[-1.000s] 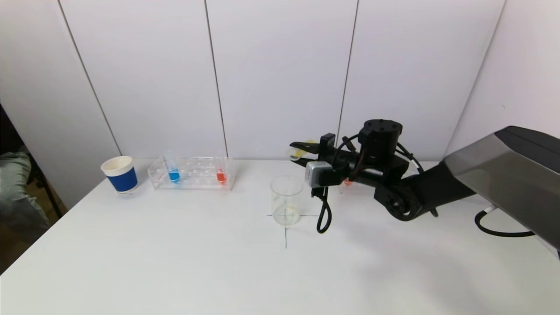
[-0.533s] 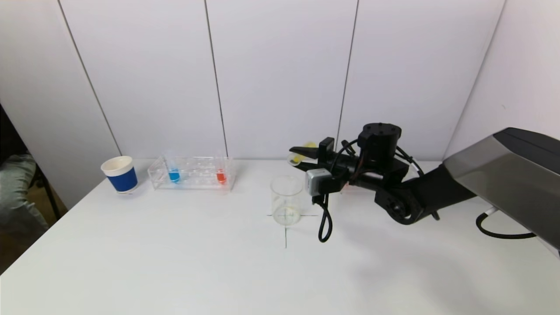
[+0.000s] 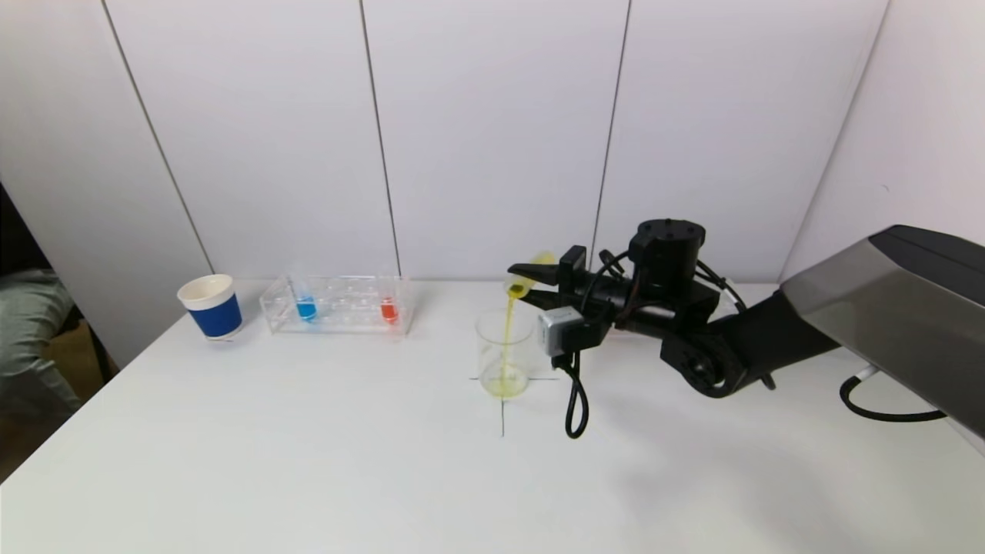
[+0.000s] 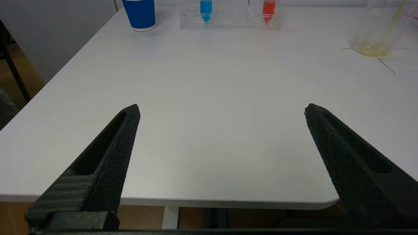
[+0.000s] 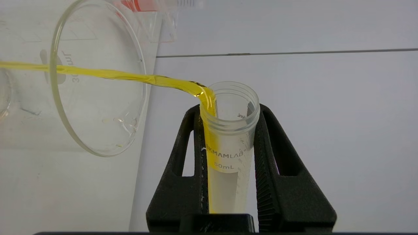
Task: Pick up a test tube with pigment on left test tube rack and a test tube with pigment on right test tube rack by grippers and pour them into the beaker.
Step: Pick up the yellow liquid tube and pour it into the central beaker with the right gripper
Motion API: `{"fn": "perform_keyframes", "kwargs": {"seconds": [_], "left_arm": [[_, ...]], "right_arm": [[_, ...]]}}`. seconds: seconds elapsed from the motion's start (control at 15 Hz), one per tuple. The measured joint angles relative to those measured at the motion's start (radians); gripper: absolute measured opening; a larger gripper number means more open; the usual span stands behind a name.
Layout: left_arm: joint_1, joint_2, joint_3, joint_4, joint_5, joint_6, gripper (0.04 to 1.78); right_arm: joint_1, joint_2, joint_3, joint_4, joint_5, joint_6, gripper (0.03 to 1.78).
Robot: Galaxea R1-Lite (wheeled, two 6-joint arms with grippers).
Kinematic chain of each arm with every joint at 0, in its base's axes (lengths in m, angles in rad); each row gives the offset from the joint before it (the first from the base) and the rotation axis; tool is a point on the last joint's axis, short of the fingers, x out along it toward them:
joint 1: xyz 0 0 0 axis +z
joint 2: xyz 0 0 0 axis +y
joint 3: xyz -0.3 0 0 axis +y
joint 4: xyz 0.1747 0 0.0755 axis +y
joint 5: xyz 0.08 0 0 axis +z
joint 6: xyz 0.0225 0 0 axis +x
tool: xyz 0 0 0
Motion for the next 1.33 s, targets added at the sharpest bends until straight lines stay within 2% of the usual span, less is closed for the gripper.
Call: {"fn": "perform_keyframes", "kwargs": {"seconds": [0.6,1.0,1.2,1.33], "left_arm": [[0.0,0.0,0.0,0.0,0.0,0.0,1.76],[0.0,0.0,0.0,0.0,0.0,0.0,1.76],[0.0,0.0,0.0,0.0,0.0,0.0,1.76],[0.0,0.0,0.0,0.0,0.0,0.0,1.76]], "right_arm": [[0.0,-0.001,-0.004,0.017,0.001,-0.063,0.46],[-0.001,-0.003,-0.022,0.041,0.0,-0.127,0.46],[-0.003,-0.003,-0.05,0.089,0.0,-0.181,0.46],[-0.001,-0.003,-0.055,0.1,0.0,-0.197,0.46]]}}
